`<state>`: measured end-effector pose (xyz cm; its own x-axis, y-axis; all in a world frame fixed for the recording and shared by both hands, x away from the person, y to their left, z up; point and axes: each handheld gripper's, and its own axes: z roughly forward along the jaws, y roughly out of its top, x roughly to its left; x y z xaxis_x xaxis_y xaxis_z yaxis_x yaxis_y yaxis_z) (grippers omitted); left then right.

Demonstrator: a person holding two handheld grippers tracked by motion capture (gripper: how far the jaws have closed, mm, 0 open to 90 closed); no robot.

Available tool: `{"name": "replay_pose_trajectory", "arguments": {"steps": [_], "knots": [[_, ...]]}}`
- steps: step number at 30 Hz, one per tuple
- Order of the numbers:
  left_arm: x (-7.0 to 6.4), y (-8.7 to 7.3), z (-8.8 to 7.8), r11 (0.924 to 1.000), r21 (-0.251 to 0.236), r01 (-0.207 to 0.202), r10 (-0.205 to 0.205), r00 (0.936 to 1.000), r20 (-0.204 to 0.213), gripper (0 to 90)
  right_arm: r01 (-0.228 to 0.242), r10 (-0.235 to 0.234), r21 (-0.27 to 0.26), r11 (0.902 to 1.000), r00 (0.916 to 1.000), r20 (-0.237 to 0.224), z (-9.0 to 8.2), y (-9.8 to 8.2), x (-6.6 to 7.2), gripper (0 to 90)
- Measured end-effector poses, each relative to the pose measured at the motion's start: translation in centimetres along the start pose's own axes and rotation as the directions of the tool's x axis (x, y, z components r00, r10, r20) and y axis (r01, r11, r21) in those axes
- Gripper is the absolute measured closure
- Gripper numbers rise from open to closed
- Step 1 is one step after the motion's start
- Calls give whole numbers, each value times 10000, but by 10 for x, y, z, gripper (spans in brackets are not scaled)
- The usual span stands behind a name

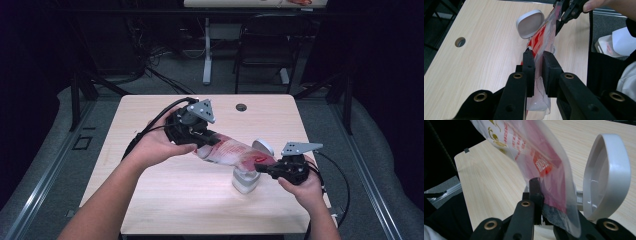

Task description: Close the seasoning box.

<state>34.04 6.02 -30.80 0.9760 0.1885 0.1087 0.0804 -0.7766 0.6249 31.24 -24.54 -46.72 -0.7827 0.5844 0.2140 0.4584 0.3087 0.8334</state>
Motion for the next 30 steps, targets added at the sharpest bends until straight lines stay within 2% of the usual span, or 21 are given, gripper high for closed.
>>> {"name": "replay_pose_trajectory", "arguments": {"steps": [5,9,13,24,30], "knots": [[0,-1,-1,10000,1,6,-6,10000,-25,820,16,-15,-69,10000,9998,198,3,1,0,888],[0,0,-1,10000,-58,11,-12,10000,-42,820,27,-26,-67,10000,9999,165,3,1,0,887],[0,1,-1,10000,-83,-7,6,10000,-34,820,55,-54,-61,10000,9999,147,1,1,0,885],[-2,6,2,9997,-222,-63,63,10000,7,821,42,-35,-127,9999,9988,495,-6,1,-2,881],[-3,9,3,9996,-253,-117,118,9999,33,821,35,-29,-110,9999,9988,490,-9,0,-2,882]]}}
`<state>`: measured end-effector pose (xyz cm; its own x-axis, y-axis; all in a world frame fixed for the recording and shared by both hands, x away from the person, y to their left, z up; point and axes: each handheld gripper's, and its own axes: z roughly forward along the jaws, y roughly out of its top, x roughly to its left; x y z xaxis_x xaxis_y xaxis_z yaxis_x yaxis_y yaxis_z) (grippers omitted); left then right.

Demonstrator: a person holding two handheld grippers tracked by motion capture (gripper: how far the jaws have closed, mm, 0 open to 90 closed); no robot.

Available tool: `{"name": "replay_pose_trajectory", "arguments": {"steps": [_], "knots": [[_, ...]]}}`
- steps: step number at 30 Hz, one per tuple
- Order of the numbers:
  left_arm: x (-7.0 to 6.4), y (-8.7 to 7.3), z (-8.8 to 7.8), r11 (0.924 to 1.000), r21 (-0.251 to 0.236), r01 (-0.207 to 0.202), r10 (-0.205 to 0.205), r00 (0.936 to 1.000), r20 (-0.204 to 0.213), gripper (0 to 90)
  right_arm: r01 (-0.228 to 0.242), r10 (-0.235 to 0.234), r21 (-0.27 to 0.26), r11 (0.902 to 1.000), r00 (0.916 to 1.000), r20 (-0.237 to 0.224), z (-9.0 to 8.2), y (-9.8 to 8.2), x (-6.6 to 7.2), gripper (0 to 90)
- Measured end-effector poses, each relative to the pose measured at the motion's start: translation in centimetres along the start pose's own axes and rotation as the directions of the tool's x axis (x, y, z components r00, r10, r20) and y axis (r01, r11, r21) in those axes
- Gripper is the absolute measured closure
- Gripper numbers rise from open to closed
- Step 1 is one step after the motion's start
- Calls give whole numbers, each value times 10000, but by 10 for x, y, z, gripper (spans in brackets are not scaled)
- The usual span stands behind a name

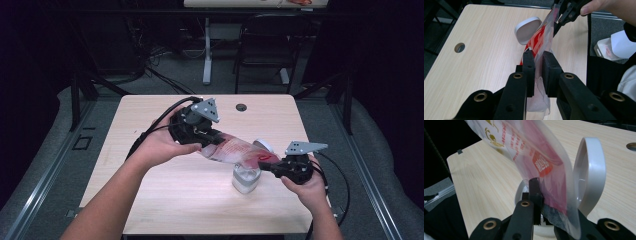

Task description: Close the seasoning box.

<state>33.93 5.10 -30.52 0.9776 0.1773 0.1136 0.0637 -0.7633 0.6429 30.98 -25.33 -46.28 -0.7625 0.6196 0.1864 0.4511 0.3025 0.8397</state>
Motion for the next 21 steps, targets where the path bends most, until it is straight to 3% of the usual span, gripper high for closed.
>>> {"name": "replay_pose_trajectory", "arguments": {"steps": [6,13,21], "knots": [[1,2,-1,10000,-46,-12,12,10000,98,820,160,-152,254,9995,9994,-321,-7,0,2,892],[0,1,-2,10000,-18,2,-2,10000,37,820,89,-70,329,9994,9983,-575,-1,-1,2,892],[0,-2,-5,10000,-56,14,-14,10000,-73,820,141,-140,69,9999,9998,-143,10,1,4,890]]}}
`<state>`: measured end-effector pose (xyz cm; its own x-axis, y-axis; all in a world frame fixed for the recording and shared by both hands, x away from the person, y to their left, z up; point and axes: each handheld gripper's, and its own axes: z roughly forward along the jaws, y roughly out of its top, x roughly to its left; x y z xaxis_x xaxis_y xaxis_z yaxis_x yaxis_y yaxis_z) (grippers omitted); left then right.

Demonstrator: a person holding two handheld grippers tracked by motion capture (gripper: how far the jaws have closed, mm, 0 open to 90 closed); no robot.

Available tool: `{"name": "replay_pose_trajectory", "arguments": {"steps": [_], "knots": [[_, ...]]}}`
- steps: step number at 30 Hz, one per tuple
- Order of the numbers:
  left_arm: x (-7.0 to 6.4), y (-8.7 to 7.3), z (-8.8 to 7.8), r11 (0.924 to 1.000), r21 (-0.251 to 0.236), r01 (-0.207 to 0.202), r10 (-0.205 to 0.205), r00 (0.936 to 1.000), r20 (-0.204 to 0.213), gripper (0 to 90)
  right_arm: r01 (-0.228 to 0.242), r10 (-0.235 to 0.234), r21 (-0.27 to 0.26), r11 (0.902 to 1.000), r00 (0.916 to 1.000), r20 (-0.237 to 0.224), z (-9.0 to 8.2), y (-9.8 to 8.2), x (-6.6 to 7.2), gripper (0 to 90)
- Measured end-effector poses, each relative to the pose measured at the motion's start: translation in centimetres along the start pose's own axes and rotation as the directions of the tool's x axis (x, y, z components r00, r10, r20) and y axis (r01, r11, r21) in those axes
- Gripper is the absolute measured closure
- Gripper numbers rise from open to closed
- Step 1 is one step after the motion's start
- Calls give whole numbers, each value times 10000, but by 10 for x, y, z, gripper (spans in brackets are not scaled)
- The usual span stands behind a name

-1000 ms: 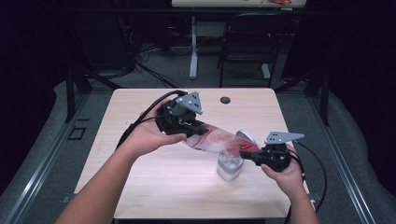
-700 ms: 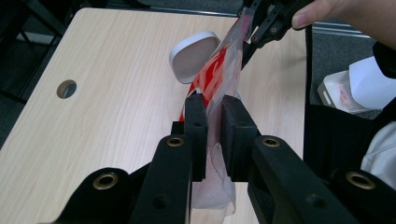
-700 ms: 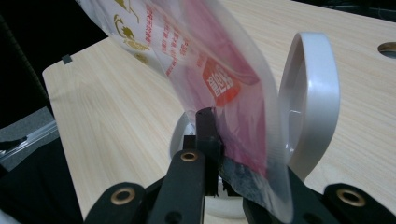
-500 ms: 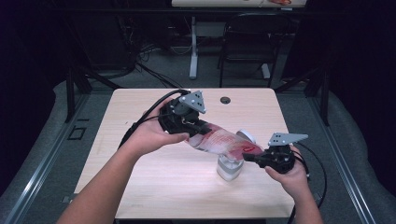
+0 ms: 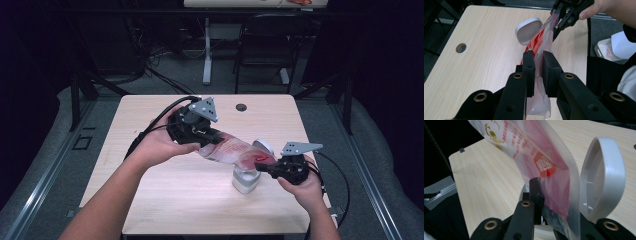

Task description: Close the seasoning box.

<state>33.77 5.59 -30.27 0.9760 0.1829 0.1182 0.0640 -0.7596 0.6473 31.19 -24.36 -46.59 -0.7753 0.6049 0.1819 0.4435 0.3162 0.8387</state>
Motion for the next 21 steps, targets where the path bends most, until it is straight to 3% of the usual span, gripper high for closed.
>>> {"name": "replay_pose_trajectory", "arguments": {"steps": [7,21], "knots": [[3,-12,-2,9994,-190,273,-272,9996,64,820,164,-162,-63,9998,9997,199,0,3,2,889],[10,-43,-2,9950,-329,940,-939,9956,64,809,357,-356,-61,9993,9992,181,1,7,8,892]]}}
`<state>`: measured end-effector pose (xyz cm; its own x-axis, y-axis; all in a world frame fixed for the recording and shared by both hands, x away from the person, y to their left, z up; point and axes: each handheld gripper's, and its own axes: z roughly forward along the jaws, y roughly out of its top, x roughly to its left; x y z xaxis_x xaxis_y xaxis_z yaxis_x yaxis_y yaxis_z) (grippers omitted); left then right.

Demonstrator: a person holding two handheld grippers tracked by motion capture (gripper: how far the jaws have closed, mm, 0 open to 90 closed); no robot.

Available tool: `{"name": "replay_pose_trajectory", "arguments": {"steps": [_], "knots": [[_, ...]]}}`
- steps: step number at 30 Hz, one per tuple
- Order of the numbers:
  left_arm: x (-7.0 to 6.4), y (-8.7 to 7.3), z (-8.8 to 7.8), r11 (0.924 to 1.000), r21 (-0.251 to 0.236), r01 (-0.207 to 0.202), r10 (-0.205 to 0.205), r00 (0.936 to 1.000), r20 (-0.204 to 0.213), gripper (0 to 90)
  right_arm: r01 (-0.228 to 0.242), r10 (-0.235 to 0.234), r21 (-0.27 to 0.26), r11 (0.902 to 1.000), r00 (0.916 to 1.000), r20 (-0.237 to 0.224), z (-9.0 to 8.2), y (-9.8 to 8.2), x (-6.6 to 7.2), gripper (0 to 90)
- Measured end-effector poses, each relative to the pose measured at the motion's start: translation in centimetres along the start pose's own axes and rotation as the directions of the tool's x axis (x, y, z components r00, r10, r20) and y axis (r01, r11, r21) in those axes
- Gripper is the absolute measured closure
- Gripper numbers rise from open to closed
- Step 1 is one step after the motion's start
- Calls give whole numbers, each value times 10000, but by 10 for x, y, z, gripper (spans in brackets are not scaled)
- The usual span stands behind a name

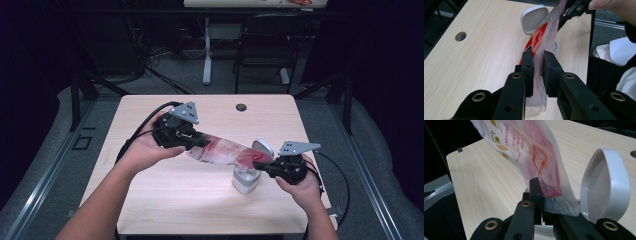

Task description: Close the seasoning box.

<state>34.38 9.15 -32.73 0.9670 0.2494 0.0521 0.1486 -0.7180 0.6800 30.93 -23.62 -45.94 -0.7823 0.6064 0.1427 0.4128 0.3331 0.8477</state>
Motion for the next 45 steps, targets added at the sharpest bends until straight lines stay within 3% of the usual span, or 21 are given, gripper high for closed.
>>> {"name": "replay_pose_trajectory", "arguments": {"steps": [20,30,45], "knots": [[9,-41,2,9970,-34,773,-773,9968,-190,785,157,-161,-296,9994,9998,-147,2,6,6,891],[11,-52,4,9951,-50,990,-990,9949,-180,785,-224,190,-730,9971,9987,-471,4,3,2,827],[15,-70,7,9901,-146,1394,-1395,9902,-42,781,-116,91,-521,9986,9988,-486,18,-3,1,777]]}}
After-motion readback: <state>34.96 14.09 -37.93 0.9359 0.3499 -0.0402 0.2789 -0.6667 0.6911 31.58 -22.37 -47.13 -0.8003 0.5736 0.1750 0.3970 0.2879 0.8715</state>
